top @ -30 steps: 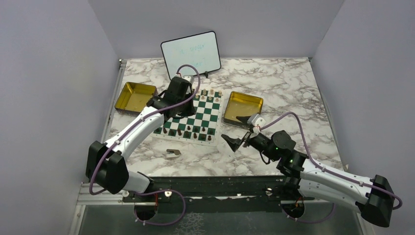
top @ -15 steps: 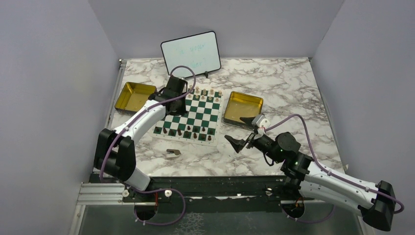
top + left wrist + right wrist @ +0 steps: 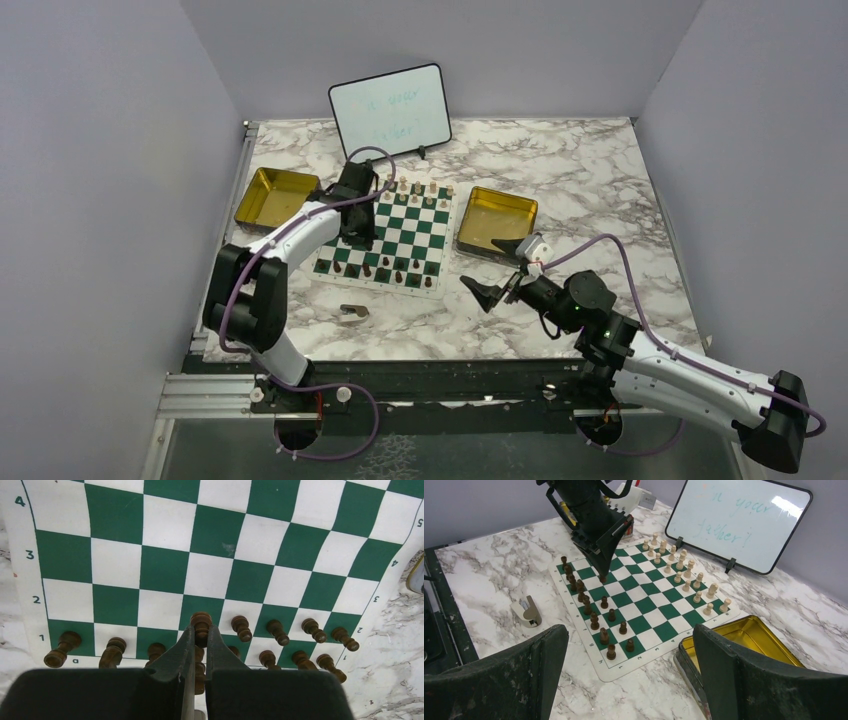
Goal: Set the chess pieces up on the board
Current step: Place the chess piece on the chessboard.
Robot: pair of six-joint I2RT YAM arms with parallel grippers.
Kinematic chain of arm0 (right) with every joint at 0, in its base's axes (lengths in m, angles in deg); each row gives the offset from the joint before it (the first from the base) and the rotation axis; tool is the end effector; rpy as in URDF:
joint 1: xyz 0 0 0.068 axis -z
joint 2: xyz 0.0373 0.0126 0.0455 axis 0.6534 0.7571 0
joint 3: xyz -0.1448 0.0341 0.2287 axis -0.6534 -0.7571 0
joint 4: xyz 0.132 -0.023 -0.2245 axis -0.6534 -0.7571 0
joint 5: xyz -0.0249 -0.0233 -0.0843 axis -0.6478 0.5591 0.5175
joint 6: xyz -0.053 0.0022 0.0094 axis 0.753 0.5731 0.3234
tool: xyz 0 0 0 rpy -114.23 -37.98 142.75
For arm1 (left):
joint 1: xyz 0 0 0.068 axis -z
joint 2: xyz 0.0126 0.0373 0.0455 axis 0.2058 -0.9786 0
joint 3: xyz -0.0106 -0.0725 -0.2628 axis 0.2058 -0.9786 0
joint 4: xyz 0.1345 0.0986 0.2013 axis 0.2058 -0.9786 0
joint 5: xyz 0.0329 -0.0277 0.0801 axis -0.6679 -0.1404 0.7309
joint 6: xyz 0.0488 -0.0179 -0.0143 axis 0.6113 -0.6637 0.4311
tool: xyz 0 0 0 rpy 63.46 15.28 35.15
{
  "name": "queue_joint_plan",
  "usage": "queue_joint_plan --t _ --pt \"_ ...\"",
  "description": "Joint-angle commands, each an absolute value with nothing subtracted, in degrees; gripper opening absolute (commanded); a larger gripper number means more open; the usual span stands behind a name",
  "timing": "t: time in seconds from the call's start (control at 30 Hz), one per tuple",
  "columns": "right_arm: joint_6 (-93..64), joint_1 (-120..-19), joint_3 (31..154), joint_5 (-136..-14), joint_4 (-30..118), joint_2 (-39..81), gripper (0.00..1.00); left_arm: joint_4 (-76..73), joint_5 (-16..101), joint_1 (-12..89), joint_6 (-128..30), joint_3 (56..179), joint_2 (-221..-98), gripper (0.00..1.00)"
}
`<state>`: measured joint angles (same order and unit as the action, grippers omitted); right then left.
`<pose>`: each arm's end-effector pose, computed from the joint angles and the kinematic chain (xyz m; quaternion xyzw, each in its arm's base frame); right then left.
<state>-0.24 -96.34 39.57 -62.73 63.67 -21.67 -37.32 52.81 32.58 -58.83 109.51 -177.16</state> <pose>0.1012 0.1420 0.2773 -0.3279 0.6000 0.2712 0.6775 0.3070 -0.1146 0.2166 -0.0127 0.9699 -0.0721 0.2321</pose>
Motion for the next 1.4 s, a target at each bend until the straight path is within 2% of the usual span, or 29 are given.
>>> queue_joint_plan --t 0.0,1.1,1.27,1.37 --pt "0.7 -96.6 39.2 -62.7 62.9 -21.9 1.0 -36.1 51.4 31.9 -57.8 109.2 -178.3 0.05" --pt "1.4 -96.5 39.6 -63.1 63.0 -21.3 1.0 -37.3 48.3 31.7 -55.7 108.8 -184.0 0.07" --pt "1.5 -96.5 39.5 -63.0 63.1 -21.2 1.0 -37.4 48.4 31.7 -55.7 109.0 -184.5 0.11" --pt "1.5 -96.6 39.4 -63.0 63.3 -21.2 1.0 -37.6 48.5 31.7 -55.7 109.0 -184.2 0.17"
